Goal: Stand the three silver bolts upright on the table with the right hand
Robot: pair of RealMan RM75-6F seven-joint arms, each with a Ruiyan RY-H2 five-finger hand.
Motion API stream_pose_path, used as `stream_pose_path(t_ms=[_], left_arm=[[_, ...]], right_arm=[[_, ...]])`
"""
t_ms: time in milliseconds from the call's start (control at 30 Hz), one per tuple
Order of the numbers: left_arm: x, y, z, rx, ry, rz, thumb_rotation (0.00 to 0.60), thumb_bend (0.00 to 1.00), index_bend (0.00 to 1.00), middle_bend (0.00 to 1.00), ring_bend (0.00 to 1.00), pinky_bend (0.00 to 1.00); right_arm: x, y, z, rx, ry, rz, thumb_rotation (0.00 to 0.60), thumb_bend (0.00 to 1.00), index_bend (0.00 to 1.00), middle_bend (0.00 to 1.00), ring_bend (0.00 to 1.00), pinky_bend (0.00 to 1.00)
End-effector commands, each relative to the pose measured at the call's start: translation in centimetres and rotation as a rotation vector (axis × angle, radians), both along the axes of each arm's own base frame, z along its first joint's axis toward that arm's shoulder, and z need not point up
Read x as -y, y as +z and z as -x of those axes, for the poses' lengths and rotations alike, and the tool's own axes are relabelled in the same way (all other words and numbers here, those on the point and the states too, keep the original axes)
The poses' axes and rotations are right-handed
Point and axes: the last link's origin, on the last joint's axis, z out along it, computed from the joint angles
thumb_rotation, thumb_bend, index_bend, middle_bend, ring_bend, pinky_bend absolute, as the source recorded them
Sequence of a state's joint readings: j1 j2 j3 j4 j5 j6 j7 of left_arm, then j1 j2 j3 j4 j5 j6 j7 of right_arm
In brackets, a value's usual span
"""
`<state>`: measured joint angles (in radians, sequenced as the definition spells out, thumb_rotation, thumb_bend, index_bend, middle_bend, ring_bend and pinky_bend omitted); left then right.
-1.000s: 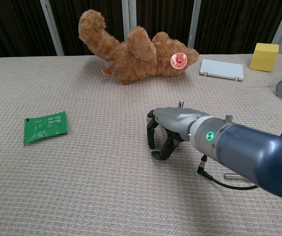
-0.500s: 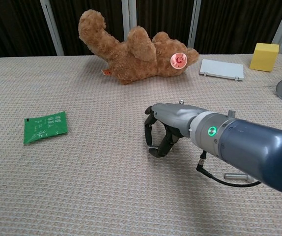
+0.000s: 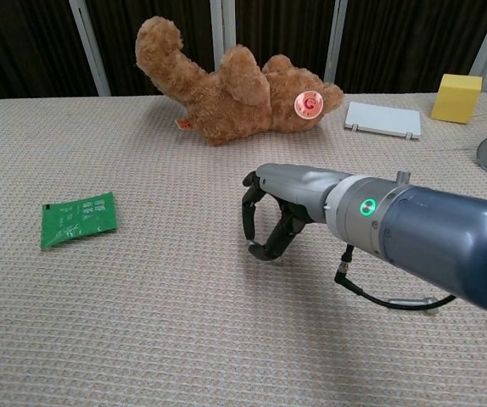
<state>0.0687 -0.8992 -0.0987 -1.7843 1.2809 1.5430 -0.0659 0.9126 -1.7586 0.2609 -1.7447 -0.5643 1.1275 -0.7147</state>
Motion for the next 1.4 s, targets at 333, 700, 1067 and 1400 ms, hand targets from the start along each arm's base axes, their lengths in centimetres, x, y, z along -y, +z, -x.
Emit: stream_pose_path(t_ms=[333, 700, 1067, 1400], left_arm=[[-0.05, -0.03, 0.02, 0.001, 0.001, 0.001, 0.600, 0.08, 0.03, 0.03, 0.00, 0.06], [-0.06, -0.01, 0.00, 0.003, 0.001, 0.000, 0.600, 0.08, 0.03, 0.03, 0.00, 0.06], [-0.10, 0.00, 0.01, 0.002, 0.001, -0.001, 0.600, 0.08, 0.03, 0.03, 0.00, 0.06], [-0.13, -0.03, -0.01, 0.000, 0.001, 0.000, 0.600, 0.08, 0.03, 0.03, 0.00, 0.06]], right_arm=[[0.31, 0.28, -0.28, 0.008, -0.005, 0.008, 0.600, 0.40, 0.62, 0.00, 0.00, 0.05], [0.45, 0.51, -0.50, 0.014, -0.007, 0.009, 0.600, 0.40, 0.62, 0.00, 0.00, 0.05], [0.57, 0.57, -0.45, 0.016, -0.012, 0.009, 0.600, 0.40, 0.62, 0.00, 0.00, 0.05], [0.58, 0.82, -0.42, 0.022, -0.013, 0.010, 0.600, 0.40, 0.62, 0.00, 0.00, 0.05]])
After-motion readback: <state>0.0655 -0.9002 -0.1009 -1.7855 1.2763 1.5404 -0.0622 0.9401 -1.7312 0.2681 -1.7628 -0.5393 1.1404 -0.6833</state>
